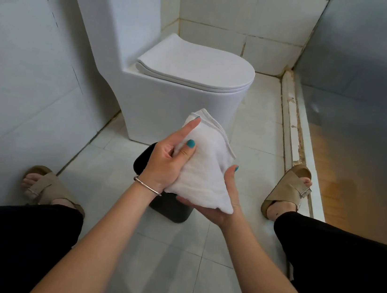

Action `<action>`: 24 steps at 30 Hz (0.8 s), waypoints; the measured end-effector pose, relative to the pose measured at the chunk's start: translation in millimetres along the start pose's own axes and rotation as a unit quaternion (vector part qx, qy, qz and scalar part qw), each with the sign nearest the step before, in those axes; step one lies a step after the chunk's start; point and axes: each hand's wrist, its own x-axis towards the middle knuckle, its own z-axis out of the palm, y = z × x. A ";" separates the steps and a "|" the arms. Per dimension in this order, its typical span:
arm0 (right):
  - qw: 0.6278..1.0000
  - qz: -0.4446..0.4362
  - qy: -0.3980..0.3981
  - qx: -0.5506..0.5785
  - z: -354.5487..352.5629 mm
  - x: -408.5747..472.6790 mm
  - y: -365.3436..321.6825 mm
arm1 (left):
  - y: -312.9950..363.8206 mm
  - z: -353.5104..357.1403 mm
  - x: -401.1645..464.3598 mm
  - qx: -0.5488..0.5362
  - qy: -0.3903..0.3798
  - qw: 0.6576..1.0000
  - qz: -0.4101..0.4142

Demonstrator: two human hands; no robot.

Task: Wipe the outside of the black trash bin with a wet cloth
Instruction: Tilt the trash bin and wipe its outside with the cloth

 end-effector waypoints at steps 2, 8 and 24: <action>0.999 -0.033 0.011 0.019 1.8 -2.4 -4.3 | -0.4 -4.6 -1.0 0.010 0.000 1.000 -0.003; 0.964 -0.180 0.053 -0.190 -8.8 -12.3 -44.8 | -4.5 -26.2 -2.0 0.025 0.022 0.998 -0.047; 0.711 -0.239 0.075 -0.657 31.1 -31.5 -74.1 | -8.3 -55.9 -3.1 0.123 -0.035 0.982 -0.138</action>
